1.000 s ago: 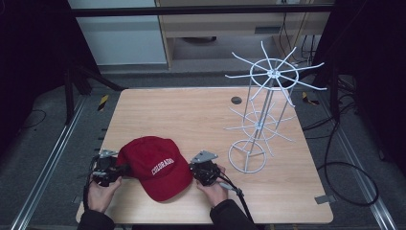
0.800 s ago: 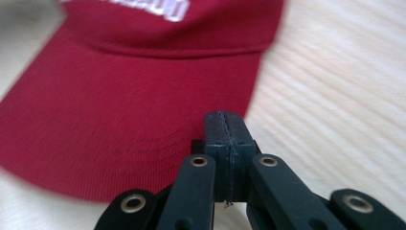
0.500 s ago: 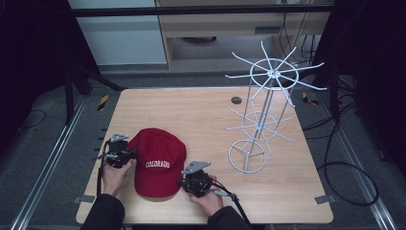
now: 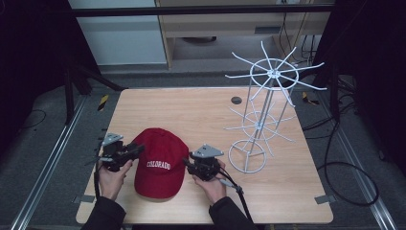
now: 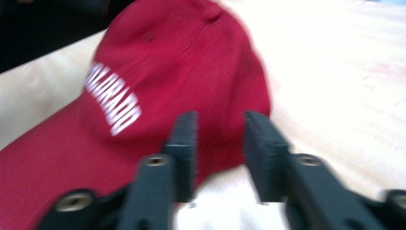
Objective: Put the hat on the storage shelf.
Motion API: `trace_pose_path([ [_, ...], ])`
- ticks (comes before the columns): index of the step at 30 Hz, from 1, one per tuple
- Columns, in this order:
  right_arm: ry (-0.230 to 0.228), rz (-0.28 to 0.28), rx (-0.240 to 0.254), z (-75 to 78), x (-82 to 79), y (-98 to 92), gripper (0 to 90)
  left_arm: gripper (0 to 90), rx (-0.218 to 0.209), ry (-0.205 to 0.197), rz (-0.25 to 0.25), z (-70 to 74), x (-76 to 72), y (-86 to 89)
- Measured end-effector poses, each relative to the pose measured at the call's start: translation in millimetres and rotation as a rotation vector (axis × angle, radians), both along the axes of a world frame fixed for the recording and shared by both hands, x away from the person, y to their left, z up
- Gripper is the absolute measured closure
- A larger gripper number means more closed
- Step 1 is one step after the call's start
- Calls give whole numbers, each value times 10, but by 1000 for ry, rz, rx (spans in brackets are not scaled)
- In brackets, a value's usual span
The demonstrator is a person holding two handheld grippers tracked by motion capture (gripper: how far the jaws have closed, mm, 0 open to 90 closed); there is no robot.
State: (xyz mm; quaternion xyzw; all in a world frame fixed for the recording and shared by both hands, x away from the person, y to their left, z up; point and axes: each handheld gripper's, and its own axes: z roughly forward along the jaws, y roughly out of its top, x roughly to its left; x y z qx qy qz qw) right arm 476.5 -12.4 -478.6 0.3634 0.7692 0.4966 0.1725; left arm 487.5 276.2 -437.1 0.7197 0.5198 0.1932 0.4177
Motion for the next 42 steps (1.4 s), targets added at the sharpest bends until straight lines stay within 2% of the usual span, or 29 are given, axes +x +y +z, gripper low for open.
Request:
trace_pose_path([
  [1, 0, 0, 0, 0, 0, 0, 582, 527, 0, 0, 0, 0, 0, 0],
  [3, 15, -5, 16, -27, 140, 68, 555, 527, 50, 22, 11, -57, 50, -72],
  [4, 15, -5, 16, -27, 140, 68, 555, 527, 67, 32, 17, -87, 70, -91],
  [6, 39, -2, 4, -68, 240, 160, 613, 574, 68, 59, 23, -136, 98, -102],
  [7, 39, -2, 4, -68, 240, 160, 613, 574, 70, 69, 24, -148, 108, -104],
  [8, 95, 10, -4, -87, 280, 199, 744, 635, 65, 78, 22, -151, 114, -102],
  [9, 95, 10, -4, -87, 280, 199, 744, 683, 65, 78, 22, -151, 114, -102],
  [10, 116, 18, -6, -93, 291, 207, 815, 683, 60, 80, 22, -153, 116, -107],
  [11, 131, 18, -22, -99, 292, 216, 891, 722, 64, 82, 25, -159, 121, -116],
  [12, 136, 26, -43, -105, 289, 221, 900, 761, 67, 89, 22, -168, 129, -122],
  [13, 143, 40, -46, -112, 287, 221, 900, 792, 70, 101, 16, -180, 140, -122],
  [14, 155, 63, -70, -105, 271, 213, 900, 850, 75, 104, 16, -192, 148, -125],
  [16, 146, 71, -82, -101, 265, 205, 900, 865, 68, 112, 12, -202, 163, -119],
  [20, 123, 58, -40, -50, 258, 155, 897, 888, 64, 89, 0, -185, 145, -119],
  [21, 109, 38, -15, -30, 266, 146, 785, 889, 68, 83, -7, -177, 133, -120],
  [22, 87, 0, 10, 4, 303, 156, 622, 891, 65, 77, -11, -169, 120, -119],
  [23, 87, 0, 10, 4, 303, 156, 622, 891, 65, 71, -16, -161, 110, -117],
  [24, 67, -19, 33, 21, 341, 184, 532, 892, 61, 68, -20, -155, 102, -115],
  [27, 74, -9, 55, 11, 376, 224, 528, 893, 45, 61, -40, -153, 82, -123],
  [28, 78, -4, 48, 1, 386, 253, 542, 893, 44, 57, -46, -152, 76, -130],
  [29, 83, 1, 29, -12, 391, 279, 615, 893, 44, 56, -53, -150, 72, -138],
  [30, 110, 17, 16, -25, 392, 298, 701, 893, 43, 53, -57, -149, 68, -148],
  [32, 135, 29, -18, -45, 373, 311, 839, 893, 50, 51, -65, -147, 71, -161],
  [33, 142, 42, -21, -49, 361, 299, 861, 893, 53, 50, -67, -149, 76, -172],
  [36, 141, 67, -18, -32, 280, 250, 869, 892, 71, 47, -72, -151, 123, -221],
  [38, 149, 100, -12, -21, 181, 239, 866, 892, 105, 53, -80, -146, 182, -278],
  [41, 135, 151, -10, -36, -36, 287, 858, 892, 130, 61, -101, -136, 265, -400],
  [42, 130, 162, -7, -54, -153, 337, 855, 892, 156, 68, -124, -136, 286, -509],
])
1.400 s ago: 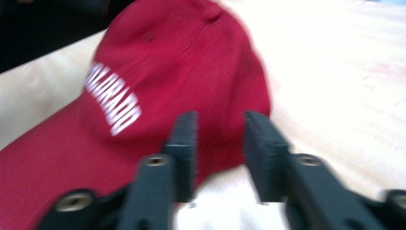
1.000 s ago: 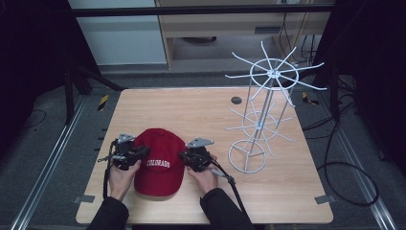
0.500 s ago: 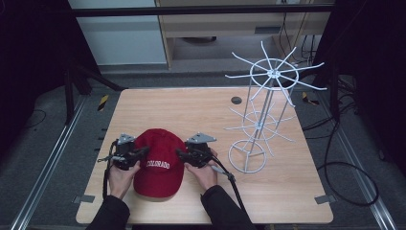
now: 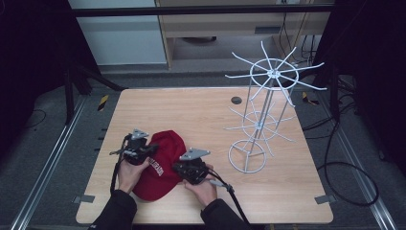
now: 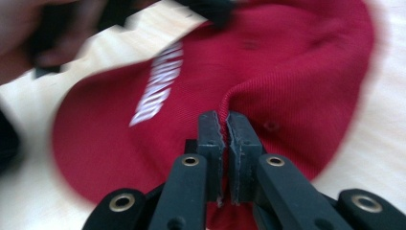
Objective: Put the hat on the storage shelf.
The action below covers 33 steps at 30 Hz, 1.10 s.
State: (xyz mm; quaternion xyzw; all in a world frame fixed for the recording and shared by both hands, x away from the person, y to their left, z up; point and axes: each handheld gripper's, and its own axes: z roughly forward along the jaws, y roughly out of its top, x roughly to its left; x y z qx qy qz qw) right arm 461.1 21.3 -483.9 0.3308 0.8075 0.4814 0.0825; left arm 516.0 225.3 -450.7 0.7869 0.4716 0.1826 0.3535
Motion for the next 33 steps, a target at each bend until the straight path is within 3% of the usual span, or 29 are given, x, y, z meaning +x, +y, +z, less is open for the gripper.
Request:
trace_pose_path([
  [5, 0, 8, 22, -31, -179, 111, 844, 890, 20, -6, -39, -1, -26, -137],
  [8, -16, 5, 17, -43, -242, 155, 818, 881, 7, -3, -56, 6, -31, -120],
  [10, -16, 0, 22, -28, -245, 127, 766, 822, -13, -9, -52, 35, -47, -86],
  [11, -23, -10, 34, 13, -251, 42, 697, 795, -23, -15, -51, 64, -66, -63],
  [12, -23, -10, 34, 13, -251, 42, 697, 795, -44, -21, -49, 94, -89, -41],
  [15, -73, -29, 32, 125, -278, -161, 643, 708, -89, -47, -46, 199, -185, 23],
  [16, -112, -56, 13, 210, -288, -326, 613, 660, -102, -56, -44, 234, -220, 39],
  [17, -112, -56, 13, 210, -288, -326, 613, 660, -115, -64, -44, 266, -255, 49],
  [20, -136, -110, -12, 331, -302, -665, 595, 576, -137, -81, -47, 347, -361, 39],
  [24, -148, -142, -31, 344, -369, -918, 582, 528, -148, -95, -55, 389, -484, -83],
  [29, -145, -195, -45, 278, -538, -1327, 557, 455, -109, -100, -67, 363, -516, -342],
  [33, -119, -245, -45, 219, -638, -1647, 535, 394, -52, -96, -71, 292, -489, -556],
])
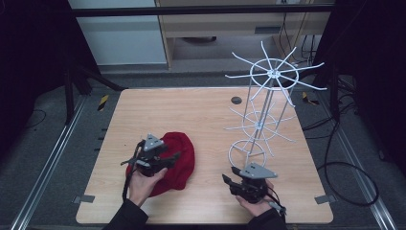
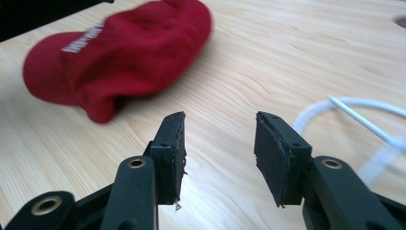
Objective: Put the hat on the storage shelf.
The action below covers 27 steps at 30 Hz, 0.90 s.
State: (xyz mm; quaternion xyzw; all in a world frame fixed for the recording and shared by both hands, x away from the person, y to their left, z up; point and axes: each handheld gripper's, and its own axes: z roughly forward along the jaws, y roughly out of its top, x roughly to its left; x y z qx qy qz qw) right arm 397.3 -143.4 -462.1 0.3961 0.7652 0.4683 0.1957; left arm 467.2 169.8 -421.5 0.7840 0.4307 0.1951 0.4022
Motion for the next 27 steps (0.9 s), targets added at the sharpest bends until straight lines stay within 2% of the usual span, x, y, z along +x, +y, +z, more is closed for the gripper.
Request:
trace_pose_path([
  [7, -2, -85, 5, -30, -81, -406, 480, 289, 95, 22, -4, -103, 41, -303],
  [10, -7, -115, 2, -34, -104, -529, 435, 254, 148, 56, -4, -185, 83, -390],
  [11, -9, -132, -10, -38, -122, -588, 387, 245, 168, 66, -3, -215, 95, -416],
  [16, 6, -167, -15, -75, -129, -690, 361, 248, 218, 99, 9, -363, 153, -506],
  [18, 13, -176, -12, -87, -136, -725, 360, 375, 216, 116, 14, -401, 170, -501],
  [19, 13, -176, -12, -87, -136, -725, 360, 375, 209, 116, 22, -408, 171, -490],
  [21, 7, -178, -15, -88, -138, -744, 361, 551, 165, 121, 22, -401, 170, -435],
  [23, 10, -186, -19, -92, -135, -768, 365, 670, 140, 132, 19, -374, 175, -375],
  [25, 16, -198, -21, -100, -128, -793, 370, 786, 119, 120, 13, -334, 166, -310],
  [27, 17, -208, -26, -109, -122, -815, 374, 849, 101, 101, 8, -290, 144, -252],
])
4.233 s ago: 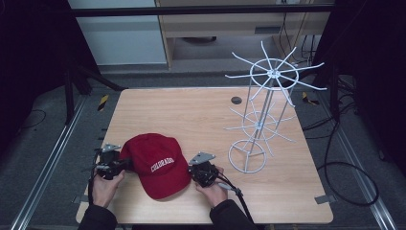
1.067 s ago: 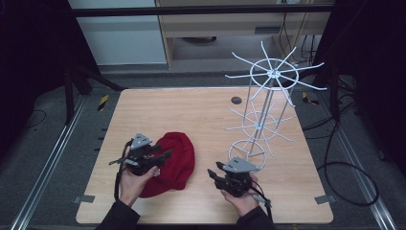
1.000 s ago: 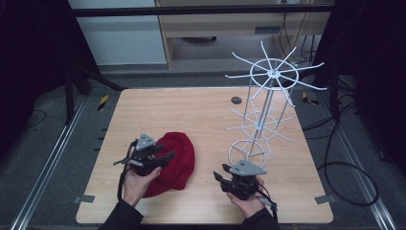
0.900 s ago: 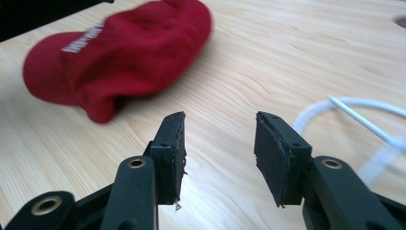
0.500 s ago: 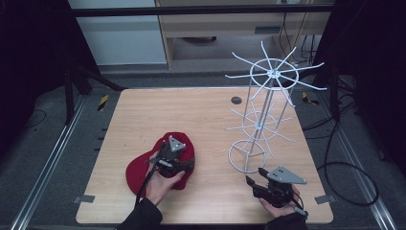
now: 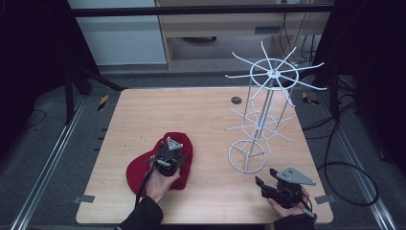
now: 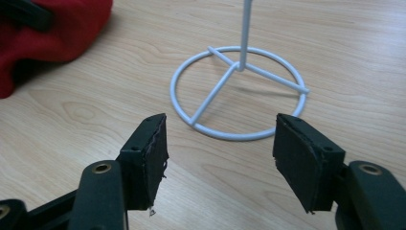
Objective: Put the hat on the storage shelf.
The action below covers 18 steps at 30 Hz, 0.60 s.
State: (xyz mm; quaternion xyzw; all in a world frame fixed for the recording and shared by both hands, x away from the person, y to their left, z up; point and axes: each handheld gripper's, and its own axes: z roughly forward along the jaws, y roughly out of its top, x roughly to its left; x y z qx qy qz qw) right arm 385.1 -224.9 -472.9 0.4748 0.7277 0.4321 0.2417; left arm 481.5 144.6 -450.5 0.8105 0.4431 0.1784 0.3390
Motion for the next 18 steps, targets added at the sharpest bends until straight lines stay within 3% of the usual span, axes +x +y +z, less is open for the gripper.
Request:
trace_pose_path([
  [8, 6, -54, -2, -39, 51, -151, 379, 863, -113, -98, -15, 289, -154, 214],
  [18, -5, -76, -1, -66, 99, -239, 368, 867, -380, -233, -24, 819, -367, 615],
])
